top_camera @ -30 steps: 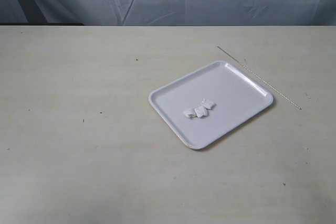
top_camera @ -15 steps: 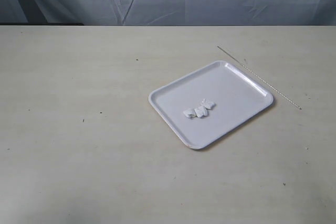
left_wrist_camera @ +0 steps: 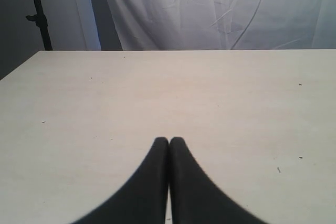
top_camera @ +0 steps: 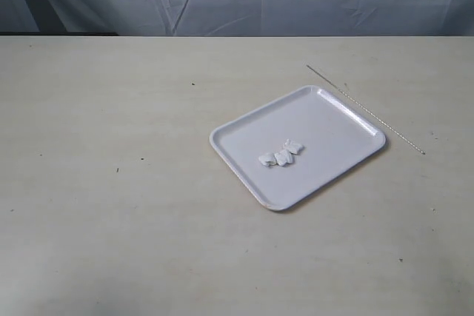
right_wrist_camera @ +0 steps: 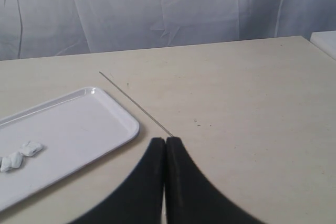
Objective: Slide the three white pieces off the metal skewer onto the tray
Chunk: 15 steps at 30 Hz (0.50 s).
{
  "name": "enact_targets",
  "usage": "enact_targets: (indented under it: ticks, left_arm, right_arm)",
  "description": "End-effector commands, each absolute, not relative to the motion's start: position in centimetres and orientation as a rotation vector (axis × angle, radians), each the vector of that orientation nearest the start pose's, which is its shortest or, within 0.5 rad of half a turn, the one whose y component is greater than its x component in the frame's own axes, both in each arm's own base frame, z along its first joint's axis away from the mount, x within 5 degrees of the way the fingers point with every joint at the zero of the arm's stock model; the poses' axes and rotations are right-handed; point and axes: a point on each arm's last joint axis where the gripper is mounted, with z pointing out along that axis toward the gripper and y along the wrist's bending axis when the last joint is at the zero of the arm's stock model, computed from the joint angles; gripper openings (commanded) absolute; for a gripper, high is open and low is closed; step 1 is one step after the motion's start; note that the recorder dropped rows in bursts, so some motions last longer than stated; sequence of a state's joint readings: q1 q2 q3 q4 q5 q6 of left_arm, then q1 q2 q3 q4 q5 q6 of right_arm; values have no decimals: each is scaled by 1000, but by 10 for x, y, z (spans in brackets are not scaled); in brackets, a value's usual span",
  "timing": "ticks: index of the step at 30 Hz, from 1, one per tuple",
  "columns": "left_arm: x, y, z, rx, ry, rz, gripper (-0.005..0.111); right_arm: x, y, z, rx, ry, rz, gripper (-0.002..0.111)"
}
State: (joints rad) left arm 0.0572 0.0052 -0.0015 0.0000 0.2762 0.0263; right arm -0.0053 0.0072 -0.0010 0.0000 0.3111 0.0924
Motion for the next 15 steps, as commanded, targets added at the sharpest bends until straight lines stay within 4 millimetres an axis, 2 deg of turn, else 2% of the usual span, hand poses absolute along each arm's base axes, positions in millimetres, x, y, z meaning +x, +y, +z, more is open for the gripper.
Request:
enact_targets:
  ticks: [1,15]
  left_arm:
    - [55,3,189,-37,1749,53,0]
    - [55,3,189,-34,1749,56,0]
  right_arm:
    - [54,-1,186,110,1782,66,-1]
    - [54,-1,186,106,1784,61,-1]
